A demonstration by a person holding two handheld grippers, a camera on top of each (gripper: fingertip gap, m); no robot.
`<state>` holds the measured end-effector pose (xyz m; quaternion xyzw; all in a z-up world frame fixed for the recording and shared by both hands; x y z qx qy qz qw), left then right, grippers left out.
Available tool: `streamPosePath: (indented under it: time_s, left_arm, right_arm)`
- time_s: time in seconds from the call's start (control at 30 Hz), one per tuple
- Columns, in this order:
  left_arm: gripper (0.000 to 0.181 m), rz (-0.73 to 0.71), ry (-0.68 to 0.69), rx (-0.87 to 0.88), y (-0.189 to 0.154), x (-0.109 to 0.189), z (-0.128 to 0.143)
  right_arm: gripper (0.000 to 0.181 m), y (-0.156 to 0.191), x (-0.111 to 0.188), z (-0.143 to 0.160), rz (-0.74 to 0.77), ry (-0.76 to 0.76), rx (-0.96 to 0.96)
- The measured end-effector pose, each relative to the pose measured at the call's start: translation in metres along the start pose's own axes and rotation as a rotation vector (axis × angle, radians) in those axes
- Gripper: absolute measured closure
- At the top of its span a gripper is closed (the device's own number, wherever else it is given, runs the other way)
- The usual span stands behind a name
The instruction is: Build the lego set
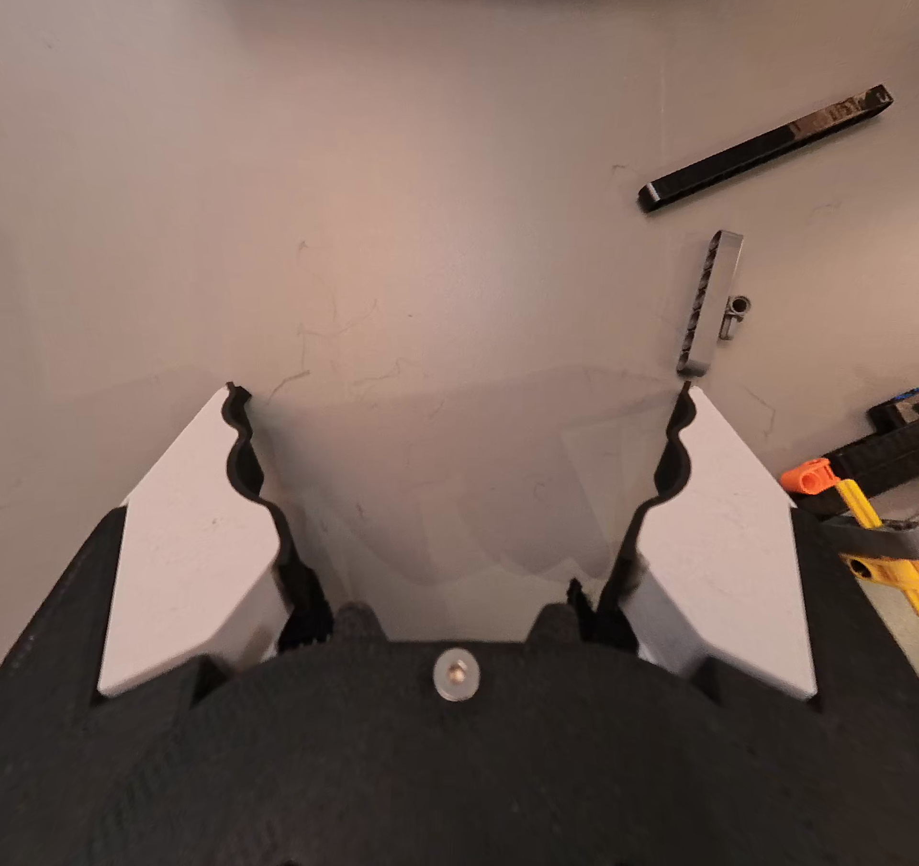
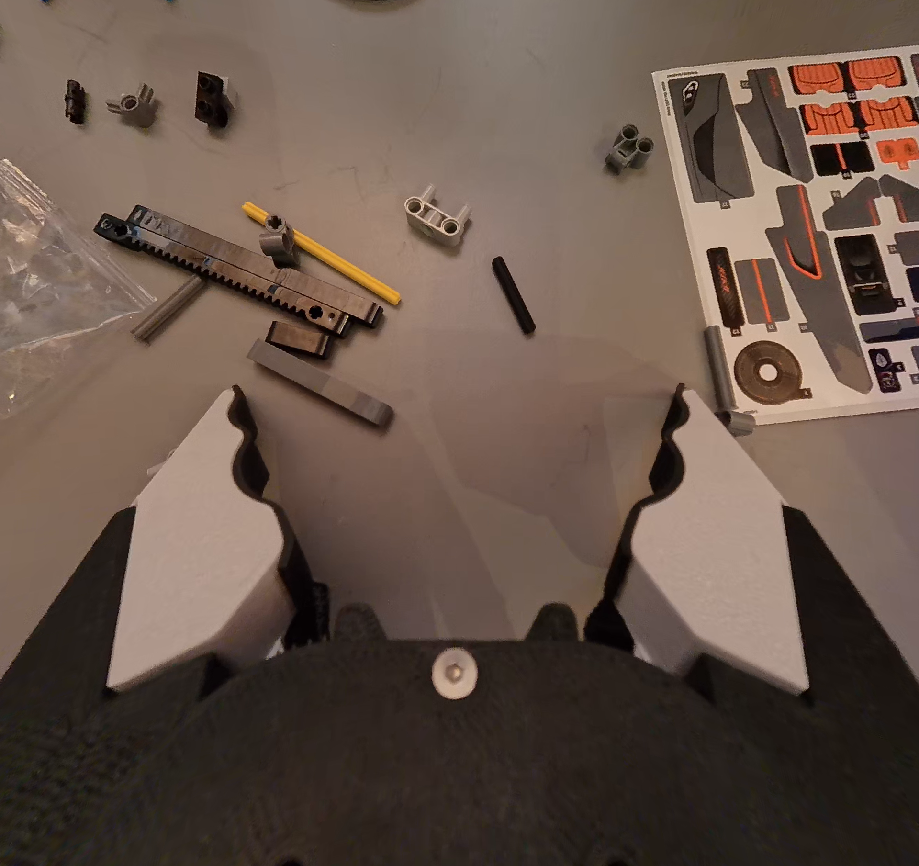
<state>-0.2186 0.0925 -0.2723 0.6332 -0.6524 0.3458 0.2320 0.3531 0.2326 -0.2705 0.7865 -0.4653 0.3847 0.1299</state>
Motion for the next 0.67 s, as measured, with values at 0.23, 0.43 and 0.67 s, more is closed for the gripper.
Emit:
streamPosePath:
  time_s: [0.23,0.43,0.67]
  left_arm:
    - [0.024,0.0,0.0,0.0,0.0,0.0,0.0]
    - [0.024,0.0,0.0,0.0,-0.0001,-0.0004,-0.0003]
    - [0.024,0.0,0.002,-0.001,-0.0002,-0.0006,-0.0006]
  right_arm:
    - [0.025,0.0001,-0.0008,-0.0001,0.001,-0.001,-0.006]
    - [0.025,0.0002,-0.0019,-0.0007,0.004,-0.011,-0.011]
    - [0.025,0.0004,-0.0012,-0.0011,0.004,-0.003,-0.007]
Point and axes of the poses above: each gripper's, where its closed fingertips meet, x back along the fingers, z out of its underside, y = z × x across the jaws, the point moved 9 cm from there along x, back along the fingers, and after that the axes turned 12 degrees about z, right-handed, at the moved point
